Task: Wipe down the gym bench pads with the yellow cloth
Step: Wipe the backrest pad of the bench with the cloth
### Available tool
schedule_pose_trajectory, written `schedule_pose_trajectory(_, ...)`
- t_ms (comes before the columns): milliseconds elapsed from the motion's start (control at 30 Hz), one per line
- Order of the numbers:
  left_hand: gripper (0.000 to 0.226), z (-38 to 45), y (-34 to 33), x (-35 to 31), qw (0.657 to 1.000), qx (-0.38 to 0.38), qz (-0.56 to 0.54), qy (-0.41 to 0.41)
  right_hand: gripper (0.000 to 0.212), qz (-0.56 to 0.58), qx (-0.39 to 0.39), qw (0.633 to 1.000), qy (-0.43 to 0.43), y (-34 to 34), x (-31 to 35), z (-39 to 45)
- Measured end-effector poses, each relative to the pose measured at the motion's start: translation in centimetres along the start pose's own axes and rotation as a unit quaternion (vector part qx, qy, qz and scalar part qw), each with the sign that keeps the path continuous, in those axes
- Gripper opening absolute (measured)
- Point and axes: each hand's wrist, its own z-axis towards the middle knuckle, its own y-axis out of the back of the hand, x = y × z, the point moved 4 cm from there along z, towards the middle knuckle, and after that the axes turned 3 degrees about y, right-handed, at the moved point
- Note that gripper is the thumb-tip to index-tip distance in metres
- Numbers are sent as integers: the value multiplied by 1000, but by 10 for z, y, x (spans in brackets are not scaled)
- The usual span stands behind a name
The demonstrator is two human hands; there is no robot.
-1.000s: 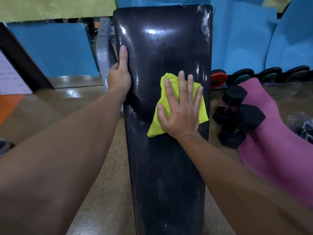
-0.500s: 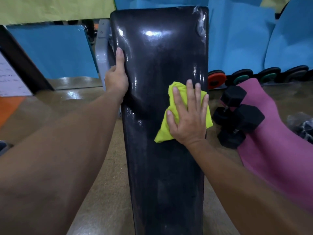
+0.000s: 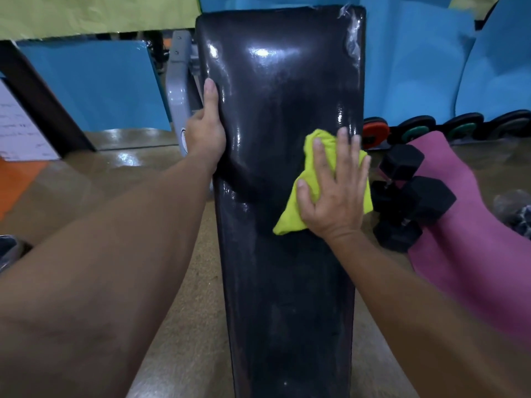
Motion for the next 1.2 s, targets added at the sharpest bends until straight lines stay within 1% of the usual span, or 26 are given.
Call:
schedule_pose_trajectory(67, 54, 0, -1, 1, 1000, -1, -9, -3, 70, 7, -14, 999, -44, 2, -2, 14)
schedule_pose_trajectory(133, 55, 1, -1, 2, 1000, -1, -7, -4, 70, 3, -17, 998, -56, 0, 13, 22)
schedule_pose_trajectory(200, 57, 3, -1, 3, 1000, -7, -5, -3, 69, -1, -14, 999, -30, -2, 29, 17)
schedule_pose_trajectory(267, 57, 4, 0, 3, 1000, -9, -1, 0, 68, -6, 7, 1000, 18, -6, 37, 0)
schedule_pose_trajectory(333, 57, 3, 0, 2, 1000, -5, -1, 6, 66, -13, 21, 998, 52, -5, 29, -15)
schedule_pose_trajectory(367, 57, 3, 0, 2, 1000, -6, 1, 8, 66, -12, 18, 998, 53, -4, 21, -17)
schedule_pose_trajectory(467, 58, -1, 2, 1, 1000, -12, 8, 12, 66, 5, 3, 1000, 1, 0, 8, -9)
schedule_pose_trajectory(567, 57, -1, 0, 1, 1000, -11, 5, 9, 68, 8, -7, 999, -51, -3, 22, 6)
schedule_pose_trajectory(600, 56, -2, 1, 1, 1000, -11, 4, 9, 68, 4, -9, 999, -47, -3, 29, 8)
schedule_pose_trajectory(667, 57, 1, 1, 2, 1000, -10, 7, 10, 67, -3, -2, 1000, -5, -6, 36, 3)
schedule_pose_trajectory(733, 56, 1, 0, 1, 1000, -11, 7, 13, 66, -4, 12, 999, 36, -6, 30, -8)
schedule_pose_trajectory(767, 57, 2, 0, 1, 1000, -12, 6, 14, 67, -3, 15, 999, 34, -5, 22, -11)
schedule_pose_trajectory(867, 58, 1, 1, 2, 1000, -15, 0, 14, 70, 9, 0, 999, -40, 0, 2, -4)
schedule_pose_trajectory(933, 58, 2, 1, 3, 1000, -15, 0, 9, 71, 8, -6, 998, -61, 1, 6, 8)
schedule_pose_trajectory(1000, 58, 3, 1, 5, 1000, -16, 4, 0, 72, 2, -5, 999, -49, -1, 22, 14)
schedule_pose_trajectory(1100, 58, 5, 2, 6, 1000, -12, 9, 3, 70, -8, 11, 1000, 11, -6, 40, -1)
schedule_pose_trajectory(1167, 58, 3, 1, 4, 1000, -11, 10, 10, 68, -11, 24, 999, 42, -6, 32, -15)
schedule_pose_trajectory(1200, 58, 1, 0, 2, 1000, -11, 10, 13, 68, -10, 25, 999, 42, -5, 23, -19)
